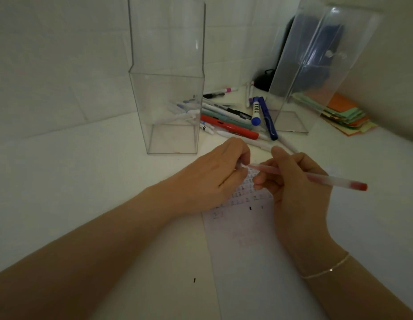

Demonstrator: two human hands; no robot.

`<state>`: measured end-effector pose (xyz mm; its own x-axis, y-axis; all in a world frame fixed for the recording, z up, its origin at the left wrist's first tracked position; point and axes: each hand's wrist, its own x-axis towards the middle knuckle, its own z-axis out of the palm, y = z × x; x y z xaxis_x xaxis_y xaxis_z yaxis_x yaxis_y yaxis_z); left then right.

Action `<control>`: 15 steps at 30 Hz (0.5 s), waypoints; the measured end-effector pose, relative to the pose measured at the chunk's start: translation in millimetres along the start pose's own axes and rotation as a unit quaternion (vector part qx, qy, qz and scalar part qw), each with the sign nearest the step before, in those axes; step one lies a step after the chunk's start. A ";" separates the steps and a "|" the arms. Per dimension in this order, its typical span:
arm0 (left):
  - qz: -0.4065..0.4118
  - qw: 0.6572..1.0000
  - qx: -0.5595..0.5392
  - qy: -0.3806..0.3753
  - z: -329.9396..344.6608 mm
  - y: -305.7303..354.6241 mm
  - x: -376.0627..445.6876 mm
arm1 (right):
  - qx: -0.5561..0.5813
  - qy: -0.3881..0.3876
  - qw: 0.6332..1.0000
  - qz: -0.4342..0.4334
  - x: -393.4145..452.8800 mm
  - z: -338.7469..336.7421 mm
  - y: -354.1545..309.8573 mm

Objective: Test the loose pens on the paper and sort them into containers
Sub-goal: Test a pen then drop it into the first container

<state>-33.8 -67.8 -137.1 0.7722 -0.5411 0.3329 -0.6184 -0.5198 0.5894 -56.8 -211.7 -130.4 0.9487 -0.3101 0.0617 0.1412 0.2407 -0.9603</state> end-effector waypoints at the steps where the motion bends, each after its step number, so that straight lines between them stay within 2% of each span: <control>1: -0.001 1.000 -0.001 -0.002 0.2 0.1 -0.2 | -0.005 -0.005 1.000 -0.001 -0.5 -0.1 0.2; 11: 0.002 1.000 -0.025 -0.010 -1.1 1.3 -0.9 | -0.056 -0.071 0.995 -0.028 1.4 -1.7 3.8; 15: -0.007 0.998 -0.061 0.009 0.3 -2.3 0.4 | 0.063 -0.091 0.993 0.034 0.5 -2.4 2.2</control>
<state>-32.1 -67.1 -138.6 0.7844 -0.5213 0.3361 -0.5852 -0.4424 0.6795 -56.7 -213.5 -133.2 0.9912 -0.1198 0.0564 0.0975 0.3729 -0.9227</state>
